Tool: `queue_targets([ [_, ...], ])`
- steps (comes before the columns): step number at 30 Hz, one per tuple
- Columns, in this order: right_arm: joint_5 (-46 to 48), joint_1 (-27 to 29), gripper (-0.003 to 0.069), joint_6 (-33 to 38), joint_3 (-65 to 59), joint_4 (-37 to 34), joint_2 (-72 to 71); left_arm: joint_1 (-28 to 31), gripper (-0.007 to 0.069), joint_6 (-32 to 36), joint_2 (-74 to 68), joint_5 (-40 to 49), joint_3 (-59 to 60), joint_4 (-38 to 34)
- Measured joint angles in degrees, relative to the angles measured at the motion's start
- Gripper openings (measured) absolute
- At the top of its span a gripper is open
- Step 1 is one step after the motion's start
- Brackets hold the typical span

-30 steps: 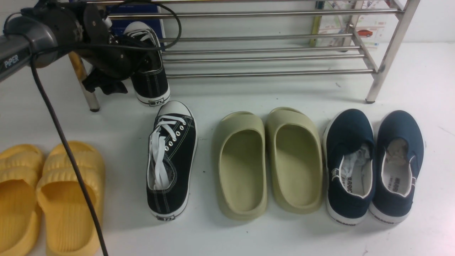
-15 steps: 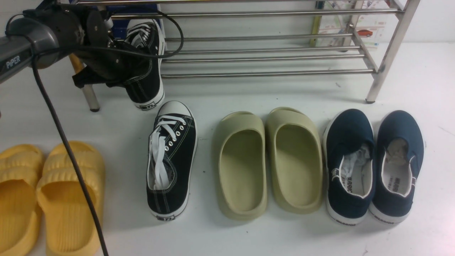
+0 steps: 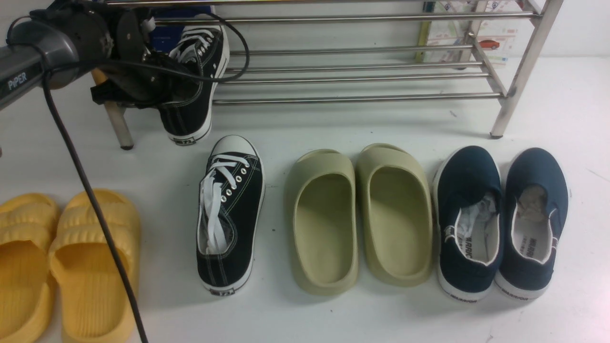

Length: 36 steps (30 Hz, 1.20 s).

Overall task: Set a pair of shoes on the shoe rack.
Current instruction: Use the left arm to put a shoe into the shoe rack

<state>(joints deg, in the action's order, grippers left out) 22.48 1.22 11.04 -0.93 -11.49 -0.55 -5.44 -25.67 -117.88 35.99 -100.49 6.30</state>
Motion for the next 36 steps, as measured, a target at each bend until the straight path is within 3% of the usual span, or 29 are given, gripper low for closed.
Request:
queue_targets([
  [8,0.0,0.0,0.0239,0.0,0.0,0.0,0.0,0.0,-0.0013,0.07,-2.52,1.06,-5.25,0.0],
  [13,0.0,0.0,0.0239,0.0,0.0,0.0,0.0,0.0,0.0041,0.07,-3.44,1.39,-5.25,0.0],
  [25,0.0,0.0,0.0239,0.0,0.0,0.0,0.0,0.0,0.0367,0.02,-2.76,-0.47,-5.92,-1.37],
  [32,0.0,0.0,0.0239,0.0,0.0,0.0,0.0,-0.01,0.0377,0.37,4.7,7.95,-5.92,-0.11],
  [35,0.0,0.0,0.0239,0.0,0.0,0.0,0.0,-0.01,0.0342,1.42,7.52,13.13,-5.92,0.2],
  [36,0.0,0.0,0.0239,0.0,0.0,0.0,0.0,-0.01,0.0274,2.93,9.34,17.25,-5.68,-0.6],
])
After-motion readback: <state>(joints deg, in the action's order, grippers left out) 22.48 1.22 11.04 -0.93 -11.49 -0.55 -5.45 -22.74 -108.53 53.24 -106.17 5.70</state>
